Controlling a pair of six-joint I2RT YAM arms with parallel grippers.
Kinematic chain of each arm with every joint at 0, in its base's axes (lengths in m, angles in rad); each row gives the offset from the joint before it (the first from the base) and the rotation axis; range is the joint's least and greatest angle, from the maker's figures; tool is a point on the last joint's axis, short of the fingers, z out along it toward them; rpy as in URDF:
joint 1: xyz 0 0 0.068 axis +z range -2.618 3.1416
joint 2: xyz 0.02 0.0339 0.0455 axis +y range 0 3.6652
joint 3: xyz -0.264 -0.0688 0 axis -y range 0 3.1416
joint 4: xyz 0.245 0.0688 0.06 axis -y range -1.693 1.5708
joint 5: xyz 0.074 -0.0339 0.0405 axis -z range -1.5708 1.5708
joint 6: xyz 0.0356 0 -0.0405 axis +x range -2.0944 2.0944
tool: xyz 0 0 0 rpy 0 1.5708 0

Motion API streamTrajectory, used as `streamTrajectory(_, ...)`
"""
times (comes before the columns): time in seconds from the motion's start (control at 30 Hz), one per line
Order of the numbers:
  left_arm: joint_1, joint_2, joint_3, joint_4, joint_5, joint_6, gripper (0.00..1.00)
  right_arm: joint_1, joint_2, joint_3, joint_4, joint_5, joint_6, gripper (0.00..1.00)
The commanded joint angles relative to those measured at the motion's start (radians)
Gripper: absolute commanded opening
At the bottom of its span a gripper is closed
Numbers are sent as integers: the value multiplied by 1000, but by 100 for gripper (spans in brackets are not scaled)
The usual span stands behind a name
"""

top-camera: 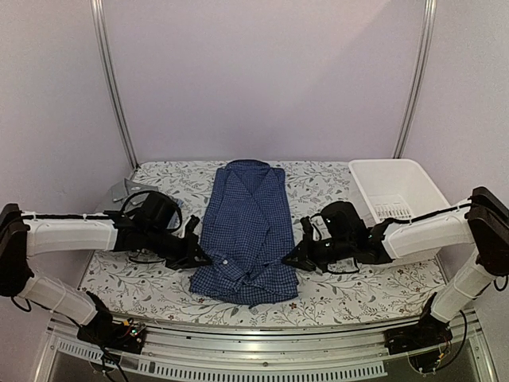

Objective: Fold and stack the long sleeve shirts
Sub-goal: Fold the rectangle-folded shirt at the center of the board.

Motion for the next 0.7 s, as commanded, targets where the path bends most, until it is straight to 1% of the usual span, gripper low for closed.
streamTrajectory(0.0, 84, 70, 99, 14, 26, 49, 0, -65, 77, 113, -26, 15, -69, 0)
streamTrajectory(0.17, 176, 203, 239, 28, 2, 61, 0, -146, 214, 267, -20, 12, -111, 0)
streamTrajectory(0.3, 238, 357, 338, 100, 0, 49, 0, -206, 350, 387, -20, 27, -134, 0)
streamTrajectory(0.43, 253, 545, 438, 138, 8, 46, 0, -246, 474, 474, -21, 37, -144, 0)
streamTrajectory(0.5, 251, 612, 476, 140, 12, 51, 0, -253, 527, 502, -24, 43, -151, 0)
streamTrajectory(0.57, 252, 648, 485, 149, 7, 48, 0, -254, 565, 526, -40, 45, -163, 0)
streamTrajectory(0.67, 249, 658, 463, 166, 5, 39, 0, -254, 610, 534, -52, 39, -171, 0)
